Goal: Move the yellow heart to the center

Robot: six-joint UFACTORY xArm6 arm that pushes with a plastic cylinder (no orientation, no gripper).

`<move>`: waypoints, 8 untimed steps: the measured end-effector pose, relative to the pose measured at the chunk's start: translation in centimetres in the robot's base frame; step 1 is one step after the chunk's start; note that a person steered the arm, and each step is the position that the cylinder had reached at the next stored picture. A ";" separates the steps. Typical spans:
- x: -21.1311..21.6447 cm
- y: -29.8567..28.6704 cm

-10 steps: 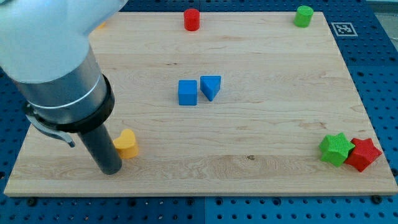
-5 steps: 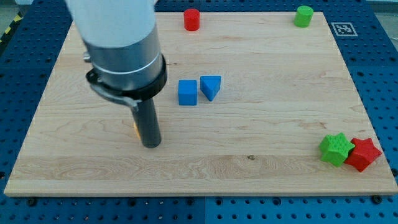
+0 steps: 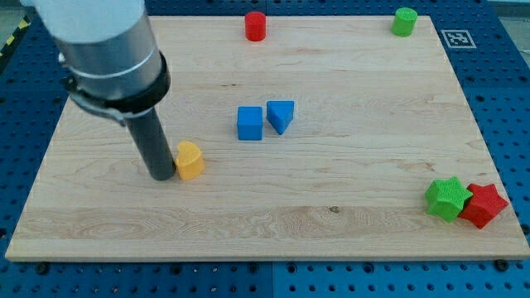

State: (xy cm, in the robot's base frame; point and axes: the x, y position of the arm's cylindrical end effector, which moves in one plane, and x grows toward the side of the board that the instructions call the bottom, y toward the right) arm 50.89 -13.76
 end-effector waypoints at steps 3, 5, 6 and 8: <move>3.0 3.2; 2.5 4.8; 2.1 7.9; 1.2 10.6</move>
State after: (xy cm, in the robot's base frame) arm 52.07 -3.13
